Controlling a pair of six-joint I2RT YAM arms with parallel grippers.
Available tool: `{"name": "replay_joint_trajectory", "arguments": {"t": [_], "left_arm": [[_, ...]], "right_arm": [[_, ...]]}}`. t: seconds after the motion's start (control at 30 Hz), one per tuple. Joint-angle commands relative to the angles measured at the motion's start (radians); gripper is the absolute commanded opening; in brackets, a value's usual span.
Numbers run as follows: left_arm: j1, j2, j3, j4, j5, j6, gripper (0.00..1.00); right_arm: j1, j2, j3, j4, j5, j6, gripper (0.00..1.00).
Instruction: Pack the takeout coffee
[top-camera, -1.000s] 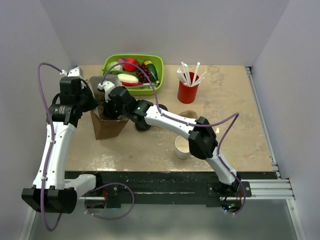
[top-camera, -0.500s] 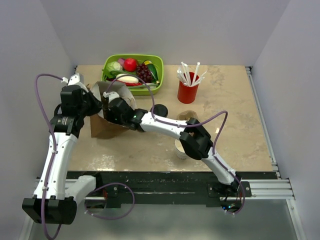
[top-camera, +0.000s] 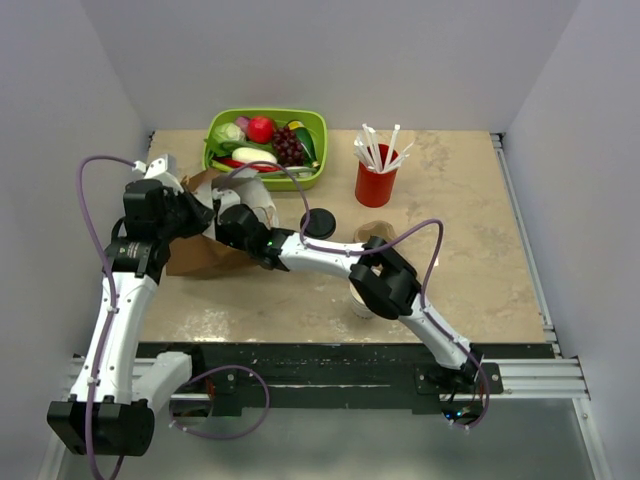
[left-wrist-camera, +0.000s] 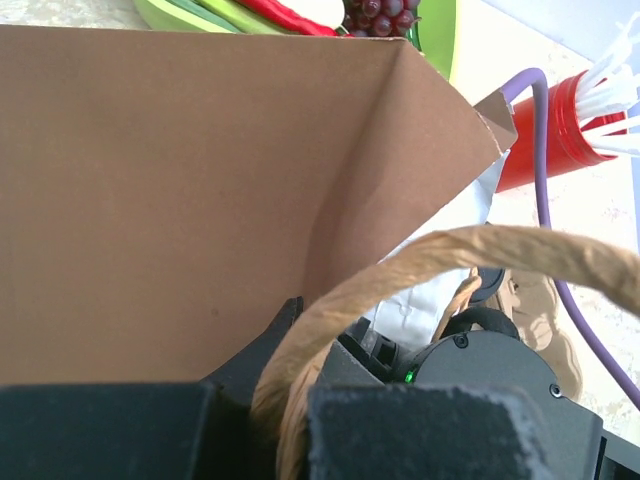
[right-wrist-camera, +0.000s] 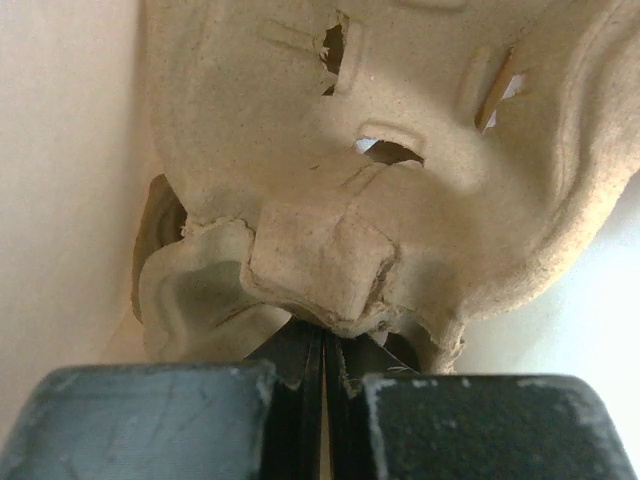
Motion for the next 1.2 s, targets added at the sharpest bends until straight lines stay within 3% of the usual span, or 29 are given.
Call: {"name": "replay_joint_trajectory", "arguments": {"t": [0.0, 0.23, 0.4, 0.57, 0.7, 1.0, 1.17], "left_arm": [[-0.013, -0.032, -0.001, 0.038, 0.199, 0.000, 0.00], [-0.013, -0.049, 0.001, 0.027, 0.195, -0.003, 0.00], [-0.013, -0.040, 0.027, -0.048, -0.007, -0.004, 0.00], [-0.013, 0.007, 0.047, -0.081, -0.141, -0.043, 0.00], [-0.013, 0.035, 0.068, -0.097, -0.207, -0.050, 0.00], [-0.013, 0.050, 0.107, -0.118, -0.304, -0.057, 0.00], [-0.013, 0.058, 0.127, -0.132, -0.345, -0.057, 0.00]], "right_arm": [[0.013, 0.038, 0.038, 0.055, -0.001, 0.005, 0.00], [0.025, 0.020, -0.077, 0.179, 0.054, 0.123, 0.10], [0.024, -0.061, -0.099, 0.216, 0.056, 0.018, 0.15], [0.024, -0.208, -0.139, 0.132, 0.143, -0.044, 0.24], [0.025, -0.294, -0.191, 0.060, 0.201, -0.064, 0.41], [0.025, -0.374, -0.159, -0.075, 0.269, -0.133, 0.48], [0.025, -0.448, -0.204, -0.054, 0.277, -0.200, 0.49]]}}
